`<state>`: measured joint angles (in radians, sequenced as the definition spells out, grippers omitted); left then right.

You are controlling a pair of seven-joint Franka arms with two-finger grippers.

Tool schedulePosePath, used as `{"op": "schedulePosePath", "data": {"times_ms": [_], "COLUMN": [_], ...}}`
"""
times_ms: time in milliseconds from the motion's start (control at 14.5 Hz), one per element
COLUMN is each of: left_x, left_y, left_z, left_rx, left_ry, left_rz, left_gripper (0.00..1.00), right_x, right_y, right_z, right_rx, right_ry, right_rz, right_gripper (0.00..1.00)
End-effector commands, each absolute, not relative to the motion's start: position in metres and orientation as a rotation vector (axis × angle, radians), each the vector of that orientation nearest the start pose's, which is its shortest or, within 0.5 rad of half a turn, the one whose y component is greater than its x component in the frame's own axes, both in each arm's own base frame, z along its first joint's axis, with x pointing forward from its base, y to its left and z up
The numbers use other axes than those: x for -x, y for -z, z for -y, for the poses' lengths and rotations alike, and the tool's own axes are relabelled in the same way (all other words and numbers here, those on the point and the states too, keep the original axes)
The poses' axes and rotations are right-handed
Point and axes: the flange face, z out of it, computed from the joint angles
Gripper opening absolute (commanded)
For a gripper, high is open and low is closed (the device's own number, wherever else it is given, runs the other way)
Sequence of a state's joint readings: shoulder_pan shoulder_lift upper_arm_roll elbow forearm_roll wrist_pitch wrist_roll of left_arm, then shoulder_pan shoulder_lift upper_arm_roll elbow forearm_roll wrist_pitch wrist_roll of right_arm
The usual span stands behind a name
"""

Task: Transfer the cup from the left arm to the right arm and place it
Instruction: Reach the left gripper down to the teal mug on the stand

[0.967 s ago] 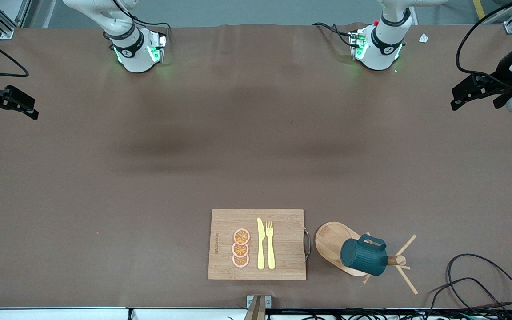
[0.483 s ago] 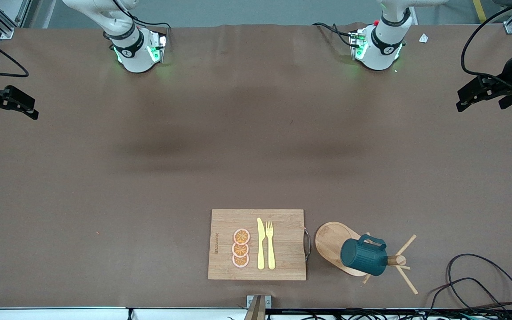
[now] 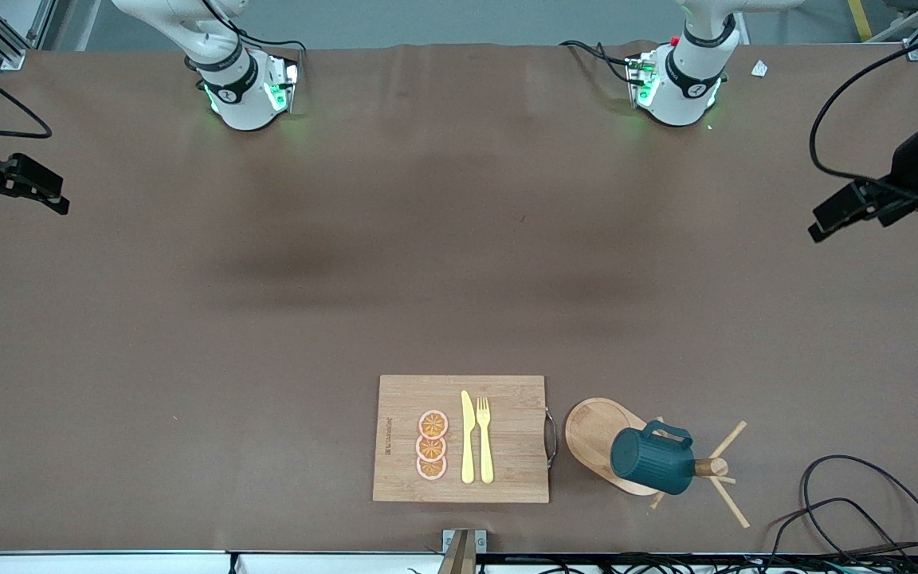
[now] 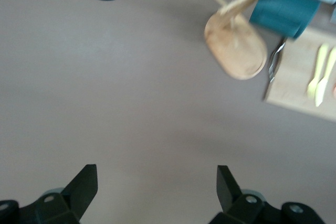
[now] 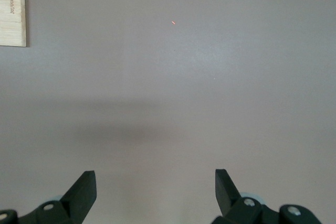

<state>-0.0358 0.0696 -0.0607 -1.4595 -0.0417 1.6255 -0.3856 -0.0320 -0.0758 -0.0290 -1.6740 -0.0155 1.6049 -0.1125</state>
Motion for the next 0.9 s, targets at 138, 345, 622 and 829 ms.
{"op": "schedulePosePath", "data": {"times_ms": [138, 345, 622, 829], "left_x": [-0.617, -0.642, -0.677, -0.691], "left_y": [-0.627, -0.603, -0.547, -0.517], "left_z": [0.069, 0.079, 0.101, 0.119], "left_rx": [3.197, 3.194, 3.132, 3.107], "left_ry": [0.242, 0.246, 0.205, 0.217], "left_rz": [0.920, 1.245, 1.538, 1.617], "left_gripper": [1.00, 1.00, 1.00, 1.00], "right_x": [-0.524, -0.524, -0.523, -0.523], "right_y": [-0.625, -0.626, -0.624, -0.624], "right_z": [0.032, 0.028, 0.028, 0.031], "right_rx": [3.145, 3.145, 3.144, 3.144], "right_ry": [0.019, 0.019, -0.003, -0.001], "right_rz": [0.111, 0.121, 0.121, 0.114], "right_gripper": [1.00, 1.00, 1.00, 1.00]}}
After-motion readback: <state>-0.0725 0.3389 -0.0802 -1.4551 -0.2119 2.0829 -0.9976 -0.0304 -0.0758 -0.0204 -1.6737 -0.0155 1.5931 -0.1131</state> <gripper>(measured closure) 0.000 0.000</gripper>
